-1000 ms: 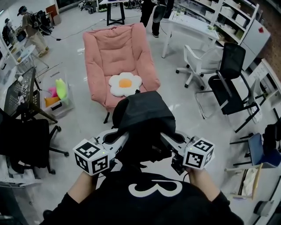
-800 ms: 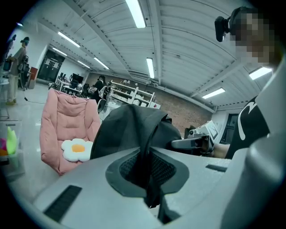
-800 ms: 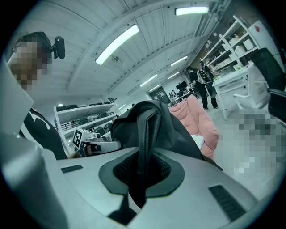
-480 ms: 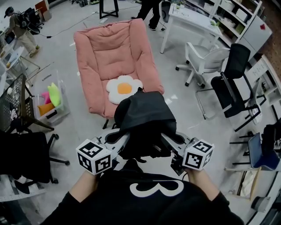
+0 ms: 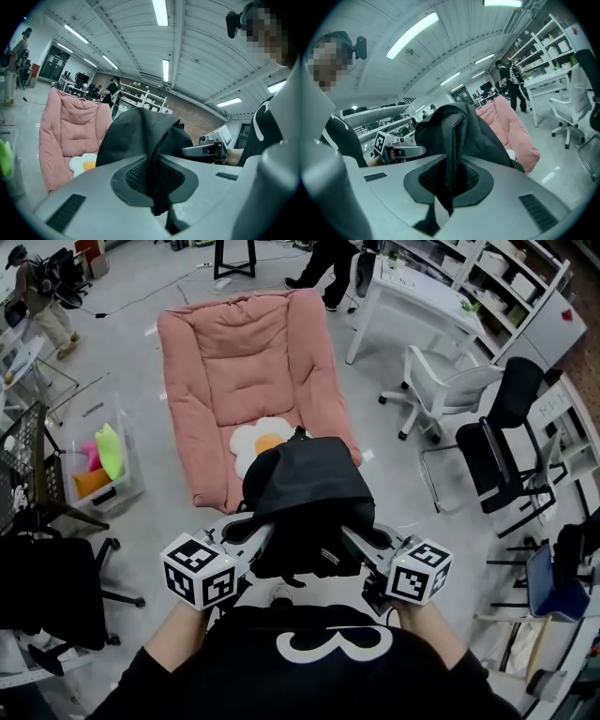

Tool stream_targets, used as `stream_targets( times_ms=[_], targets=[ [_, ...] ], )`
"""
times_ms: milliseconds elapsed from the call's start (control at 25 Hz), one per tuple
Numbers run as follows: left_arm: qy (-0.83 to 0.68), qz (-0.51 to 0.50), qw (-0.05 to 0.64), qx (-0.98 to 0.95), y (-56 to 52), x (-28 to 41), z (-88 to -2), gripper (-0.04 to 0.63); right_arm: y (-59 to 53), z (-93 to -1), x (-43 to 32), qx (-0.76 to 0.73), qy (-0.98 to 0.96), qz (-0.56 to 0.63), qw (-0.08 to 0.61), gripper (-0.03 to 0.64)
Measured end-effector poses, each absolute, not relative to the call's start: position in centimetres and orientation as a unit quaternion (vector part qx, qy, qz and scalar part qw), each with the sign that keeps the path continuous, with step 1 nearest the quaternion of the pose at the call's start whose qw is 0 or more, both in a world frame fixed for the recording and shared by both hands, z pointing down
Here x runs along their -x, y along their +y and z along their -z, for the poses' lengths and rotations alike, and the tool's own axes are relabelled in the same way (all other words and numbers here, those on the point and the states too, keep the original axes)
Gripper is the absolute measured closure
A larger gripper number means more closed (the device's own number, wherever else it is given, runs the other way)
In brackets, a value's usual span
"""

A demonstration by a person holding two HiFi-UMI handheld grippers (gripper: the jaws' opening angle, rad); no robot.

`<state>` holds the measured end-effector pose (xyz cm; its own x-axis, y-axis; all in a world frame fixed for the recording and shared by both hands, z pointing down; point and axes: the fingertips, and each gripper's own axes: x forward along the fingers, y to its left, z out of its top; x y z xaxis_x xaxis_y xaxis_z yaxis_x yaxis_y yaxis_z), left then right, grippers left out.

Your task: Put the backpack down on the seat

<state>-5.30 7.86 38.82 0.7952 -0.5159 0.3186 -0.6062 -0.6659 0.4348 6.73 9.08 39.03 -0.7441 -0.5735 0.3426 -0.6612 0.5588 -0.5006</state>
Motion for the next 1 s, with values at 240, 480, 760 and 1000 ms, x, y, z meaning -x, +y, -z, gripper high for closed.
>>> stream_targets(
  times_ms=[240, 480, 760, 1000],
  targets=[
    [-0.322, -0.089, 0.268, -0.904, 4.6, 6.1, -39.1, 0.577, 5.4, -39.6, -6.0, -0.349, -0.881, -0.313, 0.063, 0.583],
    [-0.341, -0.091, 0.276, -0.894, 0.9, 7.3, -40.1, 0.577, 1.8, -40.6, -4.9, -0.337, -0.885, -0.317, 0.059, 0.583],
    [-0.371, -0.089, 0.279, -0.881, -4.1, 8.3, -40.3, 0.577, -3.7, -41.1, -3.9, -0.321, -0.888, -0.324, 0.056, 0.583],
    [-0.394, -0.087, 0.287, -0.869, -10.0, 9.5, -40.6, 0.577, -10.2, -41.4, -2.7, -0.296, -0.896, -0.325, 0.065, 0.583]
  ],
)
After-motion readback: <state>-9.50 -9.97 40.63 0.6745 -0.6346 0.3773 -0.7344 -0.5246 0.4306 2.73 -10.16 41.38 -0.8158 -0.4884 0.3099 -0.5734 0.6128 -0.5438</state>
